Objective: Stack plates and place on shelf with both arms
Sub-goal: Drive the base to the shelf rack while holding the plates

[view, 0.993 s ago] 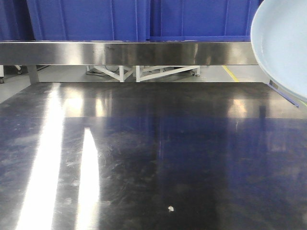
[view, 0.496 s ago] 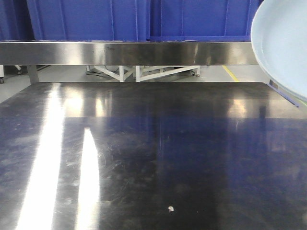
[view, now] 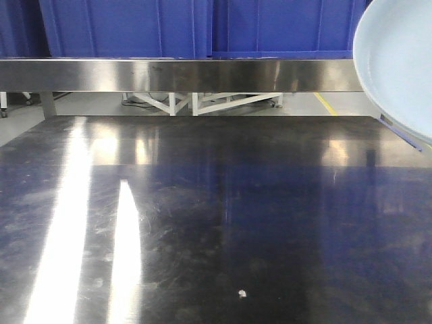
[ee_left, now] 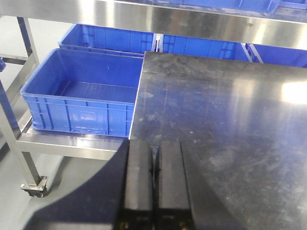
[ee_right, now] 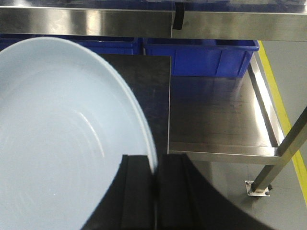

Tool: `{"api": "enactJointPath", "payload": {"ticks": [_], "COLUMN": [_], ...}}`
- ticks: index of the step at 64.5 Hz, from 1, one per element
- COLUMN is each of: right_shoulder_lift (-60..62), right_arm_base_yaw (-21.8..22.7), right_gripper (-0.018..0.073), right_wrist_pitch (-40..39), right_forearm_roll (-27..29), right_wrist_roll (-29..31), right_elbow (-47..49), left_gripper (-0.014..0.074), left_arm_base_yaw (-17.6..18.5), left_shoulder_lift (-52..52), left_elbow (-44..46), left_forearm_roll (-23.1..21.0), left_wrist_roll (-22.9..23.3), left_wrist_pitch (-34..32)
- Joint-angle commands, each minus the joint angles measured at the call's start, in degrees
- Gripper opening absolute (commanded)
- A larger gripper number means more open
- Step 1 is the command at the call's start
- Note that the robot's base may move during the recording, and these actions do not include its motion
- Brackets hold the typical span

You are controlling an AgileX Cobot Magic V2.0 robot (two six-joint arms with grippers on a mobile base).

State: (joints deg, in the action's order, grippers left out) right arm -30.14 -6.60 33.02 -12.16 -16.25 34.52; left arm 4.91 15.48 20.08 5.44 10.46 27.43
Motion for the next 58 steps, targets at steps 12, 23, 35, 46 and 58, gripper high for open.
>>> {"api": "enactJointPath", "payload": {"ticks": [12, 23, 35, 46, 58], "right_shoulder_lift": [-0.1, -0.1, -0.1, -0.1, -0.1], "right_arm_base_yaw": [0.4, 0.4, 0.4, 0.4, 0.4], "right_gripper": [0.0049, 0.0049, 0.0049, 0.0049, 0.0049], "right_wrist_pitch": [-5.9, -5.9, -5.9, -5.9, -5.9], "right_forearm_roll": [-0.5, -0.5, -0.5, -0.5, -0.5], "right_wrist_roll": [0.2, 0.2, 0.2, 0.2, 0.2], "right_elbow": [1.8, 1.8, 1.8, 1.8, 1.8], "left_gripper": [0.0090, 0.0090, 0.0090, 0.0090, 0.0090], "left_arm_base_yaw": [0.0, 0.0, 0.0, 0.0, 0.0], "left_shoulder_lift": [0.3, 0.3, 0.3, 0.3, 0.3], "left_elbow": [1.7, 1.7, 1.7, 1.7, 1.7], "left_forearm_roll": [0.2, 0.2, 0.2, 0.2, 0.2], "left_wrist_roll": [0.1, 0.1, 0.1, 0.1, 0.1], "left_wrist_pitch": [-4.6, -4.6, -4.6, -4.6, -4.6]}}
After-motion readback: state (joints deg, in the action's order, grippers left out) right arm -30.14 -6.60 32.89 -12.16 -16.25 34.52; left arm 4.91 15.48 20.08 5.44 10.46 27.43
